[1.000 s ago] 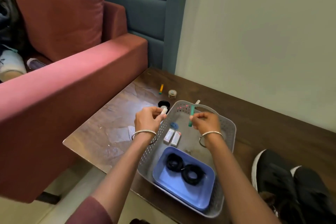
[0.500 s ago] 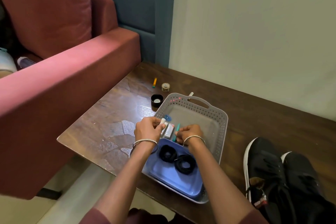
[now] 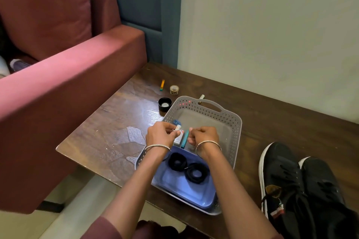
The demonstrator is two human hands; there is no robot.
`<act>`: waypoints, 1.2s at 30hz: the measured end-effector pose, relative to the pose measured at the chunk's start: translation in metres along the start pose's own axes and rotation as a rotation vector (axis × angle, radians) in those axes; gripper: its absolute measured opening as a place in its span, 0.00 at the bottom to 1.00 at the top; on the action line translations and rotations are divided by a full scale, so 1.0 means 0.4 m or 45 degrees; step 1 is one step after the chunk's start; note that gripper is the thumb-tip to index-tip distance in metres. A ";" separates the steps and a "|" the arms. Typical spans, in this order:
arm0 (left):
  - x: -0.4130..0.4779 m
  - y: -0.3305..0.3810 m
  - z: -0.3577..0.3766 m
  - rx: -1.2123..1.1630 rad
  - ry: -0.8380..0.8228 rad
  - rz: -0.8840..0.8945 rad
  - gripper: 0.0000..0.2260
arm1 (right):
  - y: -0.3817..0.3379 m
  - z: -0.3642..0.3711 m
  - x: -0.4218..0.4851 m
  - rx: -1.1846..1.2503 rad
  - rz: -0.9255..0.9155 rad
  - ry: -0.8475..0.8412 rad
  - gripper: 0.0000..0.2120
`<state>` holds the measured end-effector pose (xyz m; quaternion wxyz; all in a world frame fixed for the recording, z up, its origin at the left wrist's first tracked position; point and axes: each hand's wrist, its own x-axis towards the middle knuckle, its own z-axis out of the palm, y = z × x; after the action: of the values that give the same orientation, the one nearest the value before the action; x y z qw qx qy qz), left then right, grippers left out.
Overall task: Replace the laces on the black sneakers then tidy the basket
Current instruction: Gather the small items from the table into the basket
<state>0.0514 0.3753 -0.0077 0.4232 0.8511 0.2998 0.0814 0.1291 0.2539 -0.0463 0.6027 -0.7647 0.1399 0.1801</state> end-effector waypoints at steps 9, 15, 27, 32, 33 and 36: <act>-0.037 0.038 0.036 -0.154 -0.100 0.092 0.10 | -0.027 -0.065 -0.065 0.194 -0.065 -0.228 0.05; -0.026 0.005 0.011 -0.119 0.021 0.068 0.04 | 0.020 -0.068 0.021 -0.083 -0.029 -0.003 0.13; -0.023 -0.014 0.006 -0.033 0.041 0.104 0.07 | 0.050 0.004 0.080 -0.433 0.011 0.056 0.16; -0.023 -0.003 -0.002 -0.032 0.042 0.095 0.07 | 0.043 0.011 0.065 -0.481 -0.032 0.075 0.18; -0.024 0.001 -0.008 -0.034 0.050 0.101 0.06 | 0.038 0.007 0.063 -0.495 -0.050 0.087 0.18; -0.016 0.009 -0.026 -0.047 0.091 0.129 0.06 | 0.021 -0.012 0.053 -0.505 -0.146 0.168 0.17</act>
<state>0.0436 0.3770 0.0024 0.4232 0.8538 0.2698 0.1383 0.1451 0.2473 -0.0619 0.4393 -0.8851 0.0970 0.1191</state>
